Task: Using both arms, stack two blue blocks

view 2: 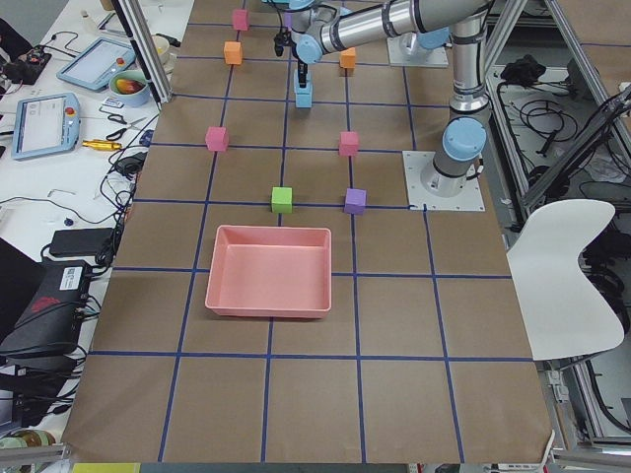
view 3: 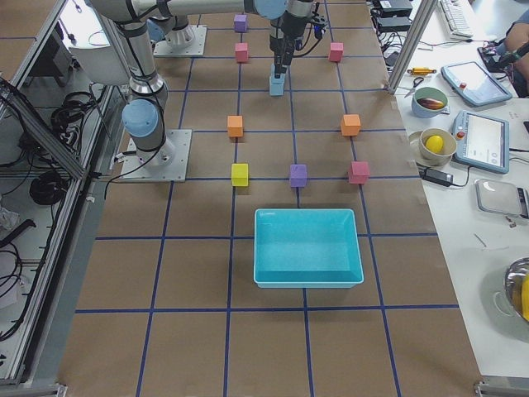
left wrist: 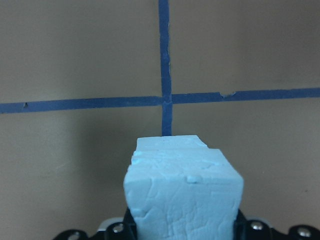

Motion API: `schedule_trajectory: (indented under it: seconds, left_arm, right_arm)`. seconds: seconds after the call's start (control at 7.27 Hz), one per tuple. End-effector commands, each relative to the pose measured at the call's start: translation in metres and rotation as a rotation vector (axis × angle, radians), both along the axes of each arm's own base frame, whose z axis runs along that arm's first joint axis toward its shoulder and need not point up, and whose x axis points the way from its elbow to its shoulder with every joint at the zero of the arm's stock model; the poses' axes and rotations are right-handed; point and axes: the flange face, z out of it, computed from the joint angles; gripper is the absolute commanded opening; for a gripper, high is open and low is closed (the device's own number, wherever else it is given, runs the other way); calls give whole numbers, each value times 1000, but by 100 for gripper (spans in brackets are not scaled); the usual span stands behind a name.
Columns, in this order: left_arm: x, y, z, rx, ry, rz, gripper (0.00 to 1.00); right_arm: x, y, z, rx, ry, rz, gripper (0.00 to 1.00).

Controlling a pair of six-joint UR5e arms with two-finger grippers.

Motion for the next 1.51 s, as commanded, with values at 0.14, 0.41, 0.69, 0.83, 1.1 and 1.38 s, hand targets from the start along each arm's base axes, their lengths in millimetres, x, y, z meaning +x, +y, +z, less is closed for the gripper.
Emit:
schedule_trajectory:
  seconds: [0.14,0.41,0.69,0.83,1.1,1.38]
  left_arm:
    - [0,1,-10,21,-5,9,95]
    - [-1,-7,17,-25,16,6,100]
    - [20,-27,75,-38,33,35,100]
    - [64,-45,102,15,6,13,100]
    - [150,-62,162,-49,15,-40,100]
    - [194,-38,201,-24,10,-76,100]
  right_arm:
    - [-2,-15,-5,-89,-23,-11,100]
    - [-7,-14,-3,-102,-18,-20,100]
    - [-7,-6,9,-122,-18,-20,100]
    - [-7,0,16,-136,-20,-19,100]
    - [-2,1,18,-137,-59,-11,100]
    - [-2,4,20,-132,-63,45,100]
